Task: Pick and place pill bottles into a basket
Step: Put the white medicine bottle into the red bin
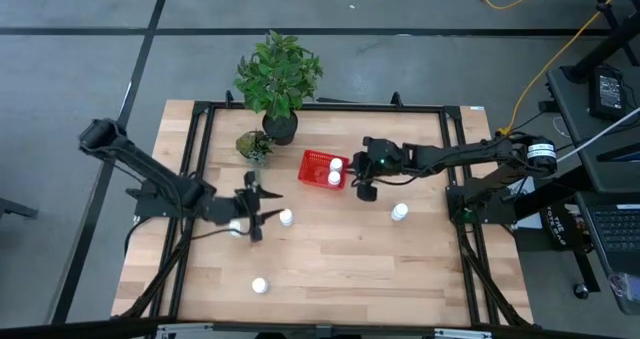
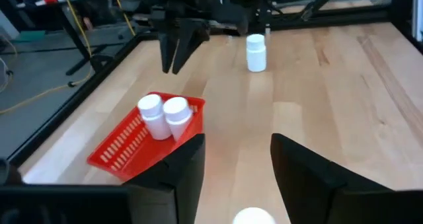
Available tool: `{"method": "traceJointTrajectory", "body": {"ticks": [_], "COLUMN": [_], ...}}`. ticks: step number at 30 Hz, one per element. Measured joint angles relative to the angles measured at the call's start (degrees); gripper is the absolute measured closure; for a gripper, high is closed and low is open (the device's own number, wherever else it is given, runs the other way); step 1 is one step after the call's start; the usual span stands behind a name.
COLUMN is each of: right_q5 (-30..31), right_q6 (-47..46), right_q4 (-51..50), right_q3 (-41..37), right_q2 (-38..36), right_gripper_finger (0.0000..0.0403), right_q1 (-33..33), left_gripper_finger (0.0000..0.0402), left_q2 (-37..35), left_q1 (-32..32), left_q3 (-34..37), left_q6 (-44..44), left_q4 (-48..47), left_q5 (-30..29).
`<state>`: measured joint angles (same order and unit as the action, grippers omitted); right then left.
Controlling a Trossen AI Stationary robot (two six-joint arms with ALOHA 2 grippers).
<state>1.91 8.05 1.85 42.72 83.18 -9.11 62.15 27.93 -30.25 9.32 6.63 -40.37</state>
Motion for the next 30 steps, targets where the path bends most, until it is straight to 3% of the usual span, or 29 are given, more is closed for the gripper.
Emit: {"method": "traceJointTrajectory", "body": {"ticks": [7,12,15,22,30], "right_q5": [-0.5,0.2,2.9,2.9,0.9], "right_q6": [1.0,1.7,2.8,0.9,1.0], "right_q4": [2.5,19.2,22.6,22.5,21.0], "right_q3": [-0.7,-9.2,-12.6,-14.7,-16.0], "right_q2": [0.0,-0.1,-3.3,-12.9,-15.2], "right_gripper_finger": [0.0335,0.0335,0.0335,0.0335,0.0335], "right_q1": [2.0,1.5,0.3,-0.5,0.4], "left_gripper_finger": [0.0221,0.0219,0.0219,0.0218,0.0218], "left_q2": [8.3,9.4,8.9,9.0,8.7], "left_q1": [5.2,6.6,6.9,6.9,6.7], "left_q3": [-4.2,-4.8,-4.9,-6.4,-6.6], "left_q6": [2.0,2.0,2.2,5.8,16.8], "left_q4": [-0.9,-0.9,-0.8,-3.6,-14.4], "left_q5": [-3.5,-3.8,-5.0,-4.4,-2.7]}}
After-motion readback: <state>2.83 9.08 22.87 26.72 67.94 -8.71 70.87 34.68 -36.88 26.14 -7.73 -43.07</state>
